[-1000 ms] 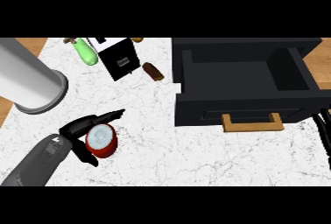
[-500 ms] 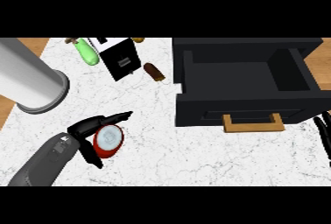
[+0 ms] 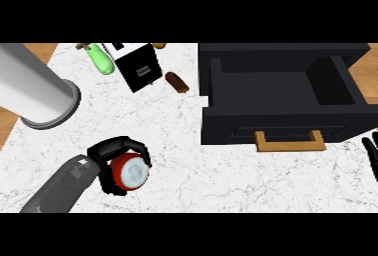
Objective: Pick up the can, place it into the drawer and close the drawer
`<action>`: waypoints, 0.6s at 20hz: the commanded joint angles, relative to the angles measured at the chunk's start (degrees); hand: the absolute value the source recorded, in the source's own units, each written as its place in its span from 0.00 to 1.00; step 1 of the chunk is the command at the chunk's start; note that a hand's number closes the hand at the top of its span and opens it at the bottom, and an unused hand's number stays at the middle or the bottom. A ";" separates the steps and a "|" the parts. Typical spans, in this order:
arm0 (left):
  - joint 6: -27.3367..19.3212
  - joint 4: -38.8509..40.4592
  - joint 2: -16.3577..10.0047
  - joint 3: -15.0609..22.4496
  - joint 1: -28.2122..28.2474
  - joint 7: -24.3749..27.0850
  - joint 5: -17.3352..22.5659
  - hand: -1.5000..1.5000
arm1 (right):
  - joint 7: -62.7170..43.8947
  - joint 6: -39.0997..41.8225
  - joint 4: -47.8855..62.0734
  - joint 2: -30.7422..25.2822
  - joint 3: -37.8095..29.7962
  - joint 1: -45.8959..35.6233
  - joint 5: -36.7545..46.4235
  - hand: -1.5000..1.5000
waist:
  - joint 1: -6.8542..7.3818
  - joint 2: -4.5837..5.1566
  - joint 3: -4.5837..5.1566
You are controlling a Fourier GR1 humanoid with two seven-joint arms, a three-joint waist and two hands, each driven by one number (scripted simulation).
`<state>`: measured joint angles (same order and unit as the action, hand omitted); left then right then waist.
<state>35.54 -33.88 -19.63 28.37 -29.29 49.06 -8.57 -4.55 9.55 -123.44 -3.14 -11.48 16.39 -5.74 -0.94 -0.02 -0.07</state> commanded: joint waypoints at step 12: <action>-20.22 1.74 1.06 -24.12 6.40 -9.42 24.61 1.00 | 0.78 -1.27 -0.78 0.78 -2.69 2.39 0.10 0.00 | 5.24 -0.59 0.05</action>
<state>25.03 -35.48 -18.16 15.79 -24.65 40.95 7.62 -3.91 8.96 -123.61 -2.70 -13.36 17.77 -5.92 1.94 -0.36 -0.04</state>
